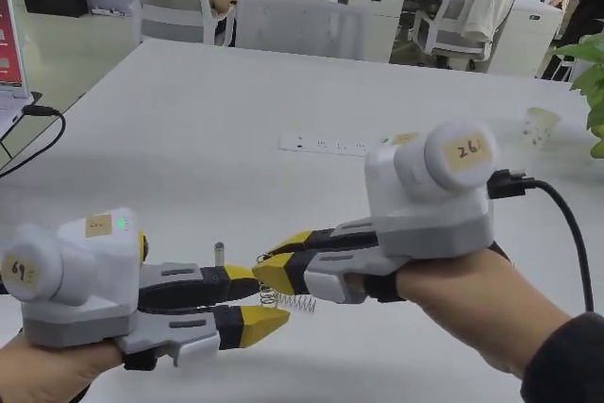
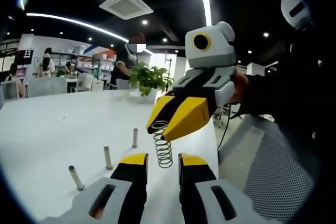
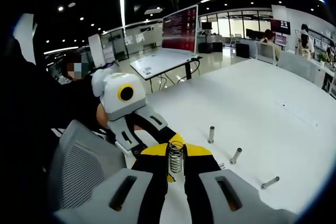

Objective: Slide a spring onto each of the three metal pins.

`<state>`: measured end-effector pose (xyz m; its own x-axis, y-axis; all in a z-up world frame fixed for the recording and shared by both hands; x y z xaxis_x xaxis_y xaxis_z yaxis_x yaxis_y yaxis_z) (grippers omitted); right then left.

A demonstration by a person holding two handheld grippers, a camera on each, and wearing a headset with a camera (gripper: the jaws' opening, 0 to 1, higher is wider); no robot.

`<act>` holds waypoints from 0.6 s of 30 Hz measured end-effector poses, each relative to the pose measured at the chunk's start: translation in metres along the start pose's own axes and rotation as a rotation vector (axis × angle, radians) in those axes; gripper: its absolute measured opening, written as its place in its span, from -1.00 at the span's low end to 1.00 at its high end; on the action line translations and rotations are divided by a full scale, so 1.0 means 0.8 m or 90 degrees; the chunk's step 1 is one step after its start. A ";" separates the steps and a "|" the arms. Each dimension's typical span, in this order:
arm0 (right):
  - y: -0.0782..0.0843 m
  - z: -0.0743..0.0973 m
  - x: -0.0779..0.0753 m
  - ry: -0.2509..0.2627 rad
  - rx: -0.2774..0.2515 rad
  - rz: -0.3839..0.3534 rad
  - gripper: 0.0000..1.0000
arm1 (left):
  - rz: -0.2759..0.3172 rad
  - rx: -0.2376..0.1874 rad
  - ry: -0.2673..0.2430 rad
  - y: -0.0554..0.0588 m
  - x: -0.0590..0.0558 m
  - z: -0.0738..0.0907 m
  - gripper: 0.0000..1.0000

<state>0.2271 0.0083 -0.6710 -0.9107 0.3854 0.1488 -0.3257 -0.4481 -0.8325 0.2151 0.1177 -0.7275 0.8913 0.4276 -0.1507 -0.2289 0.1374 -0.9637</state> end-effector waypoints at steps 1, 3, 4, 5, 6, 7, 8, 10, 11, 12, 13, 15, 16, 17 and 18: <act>0.001 0.000 0.001 -0.003 -0.001 -0.003 -0.84 | 0.001 -0.001 0.000 0.001 0.000 0.000 -0.71; 0.001 -0.001 0.001 -0.003 -0.002 -0.002 -0.84 | -0.001 0.002 -0.003 0.002 0.000 -0.002 -0.74; 0.001 -0.001 0.001 -0.003 -0.002 -0.003 -0.84 | -0.005 0.003 -0.003 0.002 0.000 -0.002 -0.77; 0.002 -0.001 0.001 -0.005 -0.001 -0.007 -0.84 | -0.007 0.005 -0.002 0.003 0.000 -0.003 -0.80; 0.003 -0.001 0.001 -0.006 -0.002 -0.009 -0.84 | -0.008 0.006 0.000 0.003 -0.001 -0.003 -0.85; 0.003 -0.001 0.001 -0.005 -0.002 -0.009 -0.84 | -0.011 0.007 0.004 0.003 -0.002 -0.004 -0.88; 0.004 -0.001 0.001 -0.004 0.000 -0.009 -0.84 | -0.013 0.010 0.005 0.004 -0.003 -0.005 -0.91; 0.006 -0.001 0.000 -0.002 0.003 -0.006 -0.84 | -0.016 0.016 0.005 0.005 -0.004 -0.005 -0.93; 0.007 -0.001 0.000 -0.003 0.005 -0.006 -0.84 | -0.018 0.018 0.005 0.005 -0.004 -0.005 -0.94; 0.007 0.000 0.000 -0.005 0.007 -0.008 -0.84 | -0.023 0.022 0.006 0.006 -0.004 -0.005 -0.94; 0.008 0.000 0.000 -0.005 0.010 -0.007 -0.84 | -0.027 0.026 0.006 0.006 -0.004 -0.006 -0.94; 0.011 0.000 0.000 -0.009 0.020 -0.006 -0.84 | -0.040 0.038 0.008 0.008 -0.006 -0.007 -0.95; 0.012 0.000 0.000 -0.011 0.026 -0.004 -0.84 | -0.048 0.044 0.008 0.009 -0.007 -0.007 -0.95; 0.014 0.000 0.001 -0.015 0.037 0.000 -0.84 | -0.058 0.054 0.008 0.010 -0.008 -0.008 -0.95; 0.016 0.001 0.001 -0.018 0.051 0.005 -0.84 | -0.067 0.063 0.011 0.012 -0.009 -0.009 -0.95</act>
Point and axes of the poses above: the centre of the closed fingertips' face, and the gripper's own axes: z roughly backward along the fingers, x roughly to its left, y roughly out of its underside, the point moved 8 cm from there along z, roughly backward along the fingers, and after that the axes turned 3 degrees about x, right-handed, at the moved point
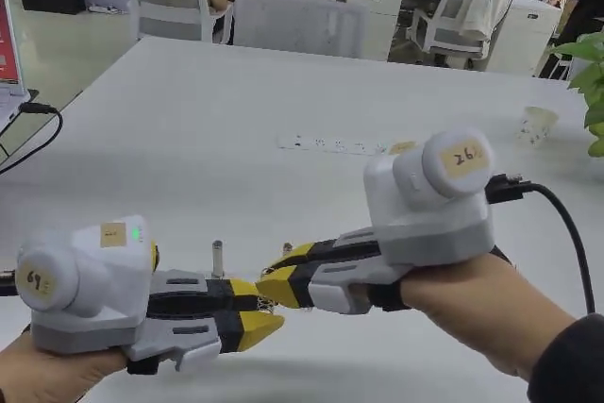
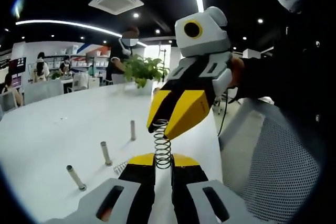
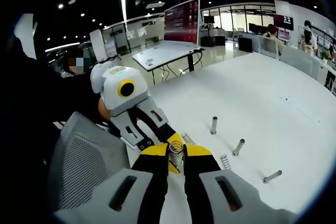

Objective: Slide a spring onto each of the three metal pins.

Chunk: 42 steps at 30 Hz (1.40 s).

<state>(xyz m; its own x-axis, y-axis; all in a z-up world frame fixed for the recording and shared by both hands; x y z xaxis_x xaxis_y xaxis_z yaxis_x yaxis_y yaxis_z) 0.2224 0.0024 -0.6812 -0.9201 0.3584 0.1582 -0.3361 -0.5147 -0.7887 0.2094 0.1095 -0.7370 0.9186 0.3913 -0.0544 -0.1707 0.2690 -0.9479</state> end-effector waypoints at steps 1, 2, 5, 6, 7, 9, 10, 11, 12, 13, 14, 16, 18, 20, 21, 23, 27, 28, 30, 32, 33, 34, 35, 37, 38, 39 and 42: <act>0.001 0.000 0.000 -0.003 0.009 0.004 -0.84 | -0.005 0.006 0.001 0.001 -0.001 -0.001 -0.95; 0.002 0.000 0.001 -0.007 0.017 0.006 -0.84 | -0.017 0.015 0.004 0.002 -0.002 -0.002 -0.95; 0.006 -0.001 0.001 -0.022 0.061 0.023 -0.84 | -0.042 0.042 0.013 0.005 -0.006 -0.005 -0.95; 0.007 -0.002 0.002 -0.026 0.072 0.033 -0.84 | -0.048 0.046 0.014 0.005 -0.007 -0.005 -0.95; 0.008 -0.002 0.003 -0.035 0.098 0.045 -0.84 | -0.057 0.060 0.020 0.007 -0.009 -0.006 -0.96; 0.010 -0.003 0.005 -0.047 0.140 0.065 -0.84 | -0.075 0.076 0.028 0.010 -0.012 -0.008 -0.96; 0.009 -0.004 0.006 -0.052 0.152 0.078 -0.84 | -0.076 0.079 0.032 0.010 -0.013 -0.009 -0.96; 0.009 -0.005 0.007 -0.057 0.165 0.085 -0.84 | -0.079 0.083 0.035 0.011 -0.015 -0.010 -0.96; 0.009 -0.007 0.008 -0.066 0.189 0.098 -0.84 | -0.084 0.088 0.039 0.012 -0.016 -0.010 -0.96; 0.010 -0.007 0.009 -0.070 0.211 0.111 -0.84 | -0.090 0.095 0.042 0.013 -0.016 -0.011 -0.96; 0.009 -0.009 0.010 -0.075 0.230 0.132 -0.84 | -0.098 0.104 0.044 0.014 -0.018 -0.012 -0.96; 0.010 -0.011 0.012 -0.083 0.257 0.148 -0.84 | -0.102 0.112 0.048 0.016 -0.019 -0.012 -0.96; 0.008 -0.015 0.014 -0.089 0.277 0.167 -0.83 | -0.100 0.115 0.050 0.017 -0.019 -0.012 -0.96; 0.007 -0.019 0.014 -0.091 0.295 0.191 -0.83 | -0.096 0.114 0.050 0.017 -0.019 -0.012 -0.96; 0.007 -0.021 0.014 -0.090 0.300 0.197 -0.83 | -0.093 0.111 0.051 0.016 -0.018 -0.011 -0.96; 0.007 -0.025 0.014 -0.093 0.314 0.205 -0.83 | -0.090 0.110 0.050 0.015 -0.018 -0.011 -0.96; 0.009 -0.031 0.016 -0.101 0.337 0.226 -0.83 | -0.082 0.110 0.052 0.016 -0.018 -0.011 -0.96; 0.010 -0.032 0.016 -0.101 0.343 0.231 -0.82 | -0.081 0.109 0.052 0.016 -0.018 -0.011 -0.96; 0.011 -0.034 0.017 -0.103 0.352 0.241 -0.82 | -0.073 0.104 0.053 0.015 -0.018 -0.011 -0.96; 0.011 -0.034 0.015 -0.103 0.357 0.244 -0.82 | -0.073 0.101 0.052 0.014 -0.018 -0.011 -0.97; 0.011 -0.034 0.015 -0.105 0.357 0.244 -0.82 | -0.073 0.101 0.052 0.014 -0.018 -0.011 -0.97; 0.011 -0.034 0.014 -0.106 0.358 0.244 -0.82 | -0.072 0.101 0.051 0.015 -0.017 -0.011 -0.97; 0.010 -0.035 0.014 -0.106 0.358 0.245 -0.83 | -0.071 0.099 0.051 0.015 -0.017 -0.011 -0.97; 0.009 -0.035 0.013 -0.105 0.359 0.242 -0.83 | -0.068 0.095 0.050 0.015 -0.016 -0.011 -0.97; 0.009 -0.035 0.012 -0.105 0.359 0.239 -0.83 | -0.069 0.094 0.048 0.015 -0.016 -0.011 -0.96; 0.008 -0.034 0.010 -0.106 0.361 0.236 -0.83 | -0.071 0.092 0.047 0.014 -0.015 -0.011 -0.96; 0.007 -0.033 0.008 -0.106 0.365 0.231 -0.83 | -0.070 0.085 0.043 0.013 -0.015 -0.013 -0.96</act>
Point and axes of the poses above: the centre of the closed fingertips' face, and the gripper's own axes: z roughly backward along the fingers, x roughly to its left, y roughly out of its underside, the point moved 8 cm from there along z, roughly backward along the fingers, and after that the axes turned 3 degrees about x, right-handed, at the moved point
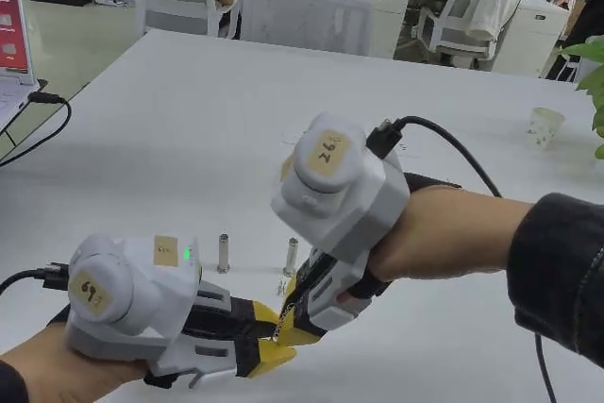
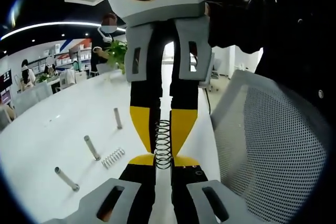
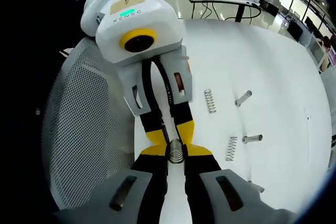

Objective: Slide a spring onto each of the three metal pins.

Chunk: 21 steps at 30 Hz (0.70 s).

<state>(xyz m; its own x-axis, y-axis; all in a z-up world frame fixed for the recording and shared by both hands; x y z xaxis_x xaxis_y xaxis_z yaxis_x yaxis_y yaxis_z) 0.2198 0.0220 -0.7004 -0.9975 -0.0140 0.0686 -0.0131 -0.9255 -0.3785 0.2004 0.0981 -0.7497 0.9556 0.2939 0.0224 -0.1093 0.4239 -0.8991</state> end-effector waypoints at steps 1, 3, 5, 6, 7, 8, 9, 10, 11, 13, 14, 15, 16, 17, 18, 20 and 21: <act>0.000 0.001 0.000 0.000 0.003 0.000 -0.83 | 0.002 -0.004 -0.001 -0.001 0.000 -0.001 -0.96; 0.001 0.003 -0.002 0.002 0.008 0.002 -0.83 | 0.005 -0.008 -0.003 -0.002 0.001 -0.003 -0.96; 0.002 0.004 -0.005 0.000 0.013 0.000 -0.83 | 0.007 -0.012 -0.004 -0.003 0.002 -0.005 -0.96; 0.003 0.005 -0.006 -0.001 0.014 -0.002 -0.83 | 0.009 -0.014 -0.005 -0.004 0.003 -0.005 -0.96; 0.003 0.005 -0.006 -0.001 0.014 -0.003 -0.83 | 0.010 -0.015 -0.005 -0.004 0.003 -0.006 -0.96; 0.003 0.006 -0.007 0.000 0.015 -0.004 -0.83 | 0.013 -0.017 -0.006 -0.004 0.004 -0.006 -0.96; 0.003 0.006 -0.007 0.000 0.015 -0.004 -0.83 | 0.015 -0.018 -0.007 -0.004 0.004 -0.007 -0.96; 0.003 0.006 -0.007 0.001 0.016 -0.004 -0.83 | 0.017 -0.019 -0.007 -0.005 0.005 -0.007 -0.96; 0.003 0.006 -0.007 0.001 0.016 -0.004 -0.83 | 0.017 -0.020 -0.006 -0.005 0.005 -0.007 -0.96; 0.004 0.006 -0.008 0.000 0.016 -0.007 -0.83 | 0.018 -0.020 -0.006 -0.005 0.005 -0.008 -0.96; 0.005 0.006 -0.008 -0.001 0.016 -0.008 -0.83 | 0.018 -0.019 -0.006 -0.005 0.004 -0.008 -0.96; 0.005 0.006 -0.008 -0.002 0.016 -0.009 -0.83 | 0.018 -0.019 -0.006 -0.005 0.004 -0.008 -0.96; 0.004 0.007 -0.008 -0.002 0.017 -0.009 -0.83 | 0.019 -0.020 -0.007 -0.005 0.004 -0.008 -0.96; 0.004 0.006 -0.008 -0.002 0.017 -0.008 -0.83 | 0.019 -0.020 -0.008 -0.005 0.004 -0.008 -0.96; 0.004 0.006 -0.008 -0.001 0.018 -0.008 -0.83 | 0.019 -0.020 -0.008 -0.005 0.004 -0.008 -0.96; 0.003 0.006 -0.007 -0.001 0.020 -0.008 -0.83 | 0.021 -0.022 -0.007 -0.004 0.004 -0.008 -0.96; 0.003 0.006 -0.007 -0.002 0.020 -0.009 -0.83 | 0.022 -0.024 -0.007 -0.004 0.004 -0.008 -0.95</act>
Point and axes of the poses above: the centre of the closed fingertips' face, and the gripper's own axes: z roughly backward along the fingers, x roughly to its left, y roughly out of its underside, the point moved 8 cm from there along z, roughly backward along the fingers, and after that the axes turned 3 degrees about x, right-handed, at the moved point
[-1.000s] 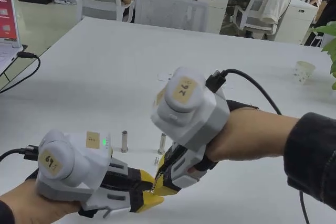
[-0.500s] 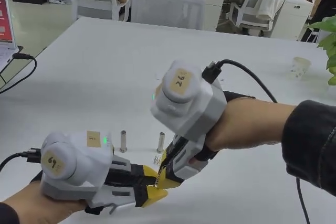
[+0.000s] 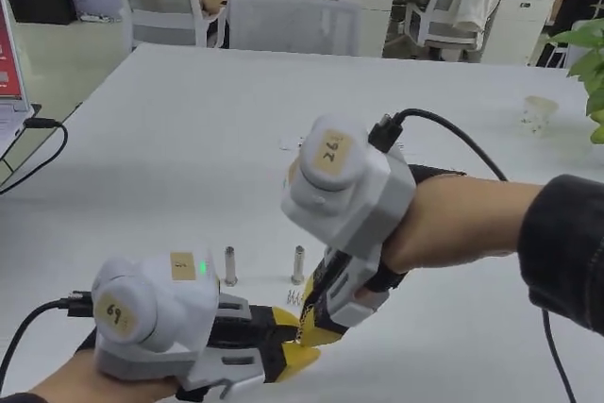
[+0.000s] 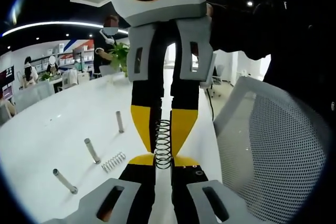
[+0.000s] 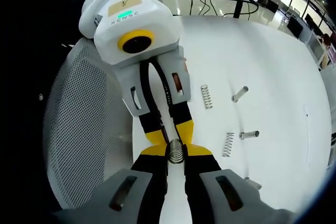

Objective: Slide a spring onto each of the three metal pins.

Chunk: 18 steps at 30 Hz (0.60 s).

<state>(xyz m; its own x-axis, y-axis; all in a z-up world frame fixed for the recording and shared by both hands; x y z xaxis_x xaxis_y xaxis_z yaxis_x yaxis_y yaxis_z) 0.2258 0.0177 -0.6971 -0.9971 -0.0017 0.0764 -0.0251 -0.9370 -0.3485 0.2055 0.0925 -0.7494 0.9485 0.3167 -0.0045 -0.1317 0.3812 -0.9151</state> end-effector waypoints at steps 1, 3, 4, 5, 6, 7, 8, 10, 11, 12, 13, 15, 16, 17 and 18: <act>0.000 0.000 0.000 -0.002 0.000 -0.003 -0.83 | 0.000 0.000 0.001 0.000 0.000 0.000 -0.95; 0.000 0.001 0.000 -0.002 -0.001 -0.005 -0.83 | 0.000 -0.003 0.003 0.000 0.000 0.000 -0.95; 0.000 0.002 0.000 -0.002 -0.001 -0.007 -0.83 | 0.001 -0.007 0.005 -0.001 0.000 0.000 -0.95; 0.000 0.003 0.000 -0.002 -0.001 -0.007 -0.83 | 0.001 -0.010 0.006 -0.001 0.000 0.000 -0.95; 0.000 0.003 0.000 -0.001 -0.001 -0.008 -0.83 | 0.003 -0.013 0.008 -0.002 0.001 0.001 -0.95; 0.000 0.005 -0.001 -0.001 -0.001 -0.009 -0.83 | 0.006 -0.017 0.010 -0.002 0.002 0.001 -0.95; 0.000 0.005 -0.001 -0.001 0.000 -0.010 -0.83 | 0.009 -0.020 0.011 -0.003 0.003 0.002 -0.95; -0.001 0.006 -0.002 0.000 0.002 -0.010 -0.83 | 0.018 -0.027 0.012 -0.004 0.006 0.003 -0.95; -0.001 0.007 -0.002 0.000 0.004 -0.010 -0.83 | 0.023 -0.029 0.013 -0.004 0.006 0.003 -0.95; -0.002 0.006 -0.003 0.001 0.005 -0.010 -0.83 | 0.022 -0.031 0.013 -0.004 0.006 0.003 -0.94; -0.002 0.006 -0.004 0.004 0.008 -0.007 -0.83 | 0.020 -0.031 0.010 -0.004 0.006 0.002 -0.94; -0.002 0.005 -0.004 0.006 0.016 -0.006 -0.83 | 0.023 -0.032 0.011 -0.003 0.007 0.002 -0.93; -0.001 0.005 -0.005 0.007 0.017 -0.006 -0.83 | 0.025 -0.034 0.010 -0.003 0.008 0.002 -0.91; -0.001 0.005 -0.005 0.007 0.018 -0.008 -0.83 | 0.026 -0.036 0.007 -0.003 0.009 0.002 -0.88; 0.000 0.005 -0.006 0.008 0.019 -0.009 -0.83 | 0.026 -0.039 0.007 -0.003 0.009 0.002 -0.85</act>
<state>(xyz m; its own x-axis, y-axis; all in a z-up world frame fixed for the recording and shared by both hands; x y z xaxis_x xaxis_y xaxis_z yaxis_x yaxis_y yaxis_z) 0.2311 0.0161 -0.6934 -0.9975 0.0156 0.0692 -0.0369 -0.9468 -0.3197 0.2126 0.0950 -0.7466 0.9459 0.3212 -0.0463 -0.1526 0.3143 -0.9370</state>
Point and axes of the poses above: the centre of the closed fingertips' face, and the gripper's own axes: z roughly backward along the fingers, x roughly to its left, y roughly out of its underside, the point moved 8 cm from there along z, roughly backward along the fingers, and after that the axes turned 3 degrees about x, right-handed, at the moved point
